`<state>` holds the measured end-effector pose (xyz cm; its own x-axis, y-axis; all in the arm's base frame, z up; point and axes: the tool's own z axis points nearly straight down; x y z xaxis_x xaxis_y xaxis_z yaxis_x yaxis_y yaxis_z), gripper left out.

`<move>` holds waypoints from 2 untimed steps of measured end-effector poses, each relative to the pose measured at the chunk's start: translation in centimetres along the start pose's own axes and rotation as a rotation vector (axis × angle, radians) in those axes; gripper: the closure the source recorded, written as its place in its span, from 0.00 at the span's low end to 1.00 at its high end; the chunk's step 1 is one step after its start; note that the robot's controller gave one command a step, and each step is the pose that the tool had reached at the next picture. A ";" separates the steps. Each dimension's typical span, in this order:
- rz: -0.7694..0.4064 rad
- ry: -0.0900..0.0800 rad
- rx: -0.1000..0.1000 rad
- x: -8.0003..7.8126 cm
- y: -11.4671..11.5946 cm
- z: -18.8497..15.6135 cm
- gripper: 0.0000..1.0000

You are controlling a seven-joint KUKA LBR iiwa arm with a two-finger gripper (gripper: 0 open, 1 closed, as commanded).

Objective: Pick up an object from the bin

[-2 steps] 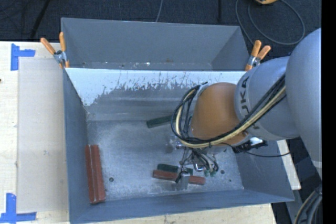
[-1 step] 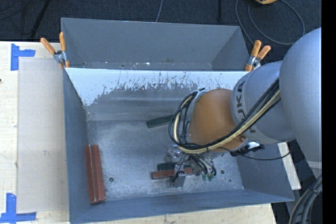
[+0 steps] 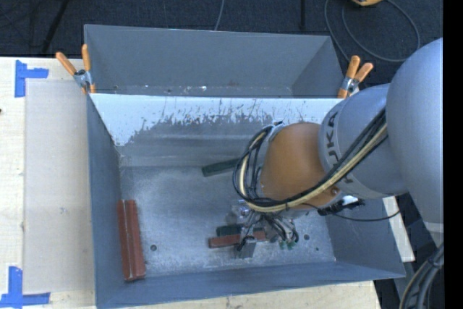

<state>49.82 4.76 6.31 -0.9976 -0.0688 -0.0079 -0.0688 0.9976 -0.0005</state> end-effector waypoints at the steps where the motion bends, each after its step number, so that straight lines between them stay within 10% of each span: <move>1: -0.001 0.001 0.000 0.0 0.0 -0.2 1.00; 2: -0.001 0.011 0.000 0.2 0.0 -0.9 1.00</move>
Offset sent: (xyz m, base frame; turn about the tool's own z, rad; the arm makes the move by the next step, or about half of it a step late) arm 0.0000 -0.0001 0.0629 0.0000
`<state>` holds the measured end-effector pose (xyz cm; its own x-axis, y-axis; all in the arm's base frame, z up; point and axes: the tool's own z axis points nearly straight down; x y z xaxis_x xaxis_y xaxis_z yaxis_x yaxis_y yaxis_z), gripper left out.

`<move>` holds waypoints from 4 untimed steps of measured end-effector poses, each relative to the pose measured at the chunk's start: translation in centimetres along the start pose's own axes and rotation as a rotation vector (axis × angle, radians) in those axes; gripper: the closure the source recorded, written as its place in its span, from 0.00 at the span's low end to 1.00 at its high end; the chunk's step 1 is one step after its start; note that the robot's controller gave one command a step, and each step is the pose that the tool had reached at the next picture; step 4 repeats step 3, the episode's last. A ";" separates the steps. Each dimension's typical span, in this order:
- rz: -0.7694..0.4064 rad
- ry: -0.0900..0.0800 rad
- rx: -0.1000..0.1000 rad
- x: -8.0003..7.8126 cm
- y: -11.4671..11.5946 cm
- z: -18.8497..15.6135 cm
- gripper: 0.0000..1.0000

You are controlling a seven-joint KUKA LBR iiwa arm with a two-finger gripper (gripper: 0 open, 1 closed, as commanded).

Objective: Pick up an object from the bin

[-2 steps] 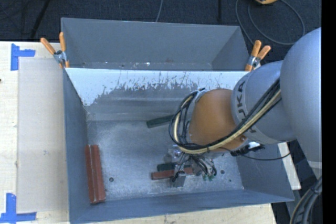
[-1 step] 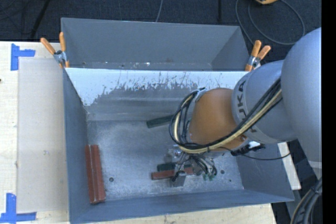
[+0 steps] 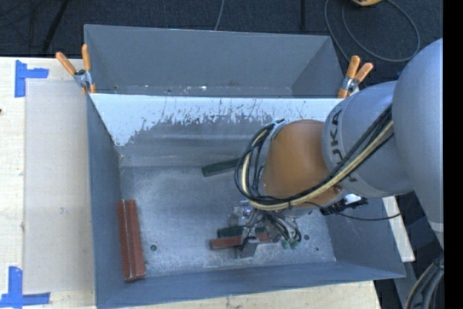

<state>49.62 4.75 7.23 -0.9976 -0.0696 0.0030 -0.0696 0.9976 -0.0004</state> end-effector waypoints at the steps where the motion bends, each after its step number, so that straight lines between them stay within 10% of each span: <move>1: 0.000 0.005 0.000 0.1 0.0 -1.8 1.00; 4: 0.001 0.002 0.000 0.1 0.0 -5.2 1.00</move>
Offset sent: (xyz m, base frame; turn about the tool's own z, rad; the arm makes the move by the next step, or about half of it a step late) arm 0.0002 0.0000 0.0747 0.0000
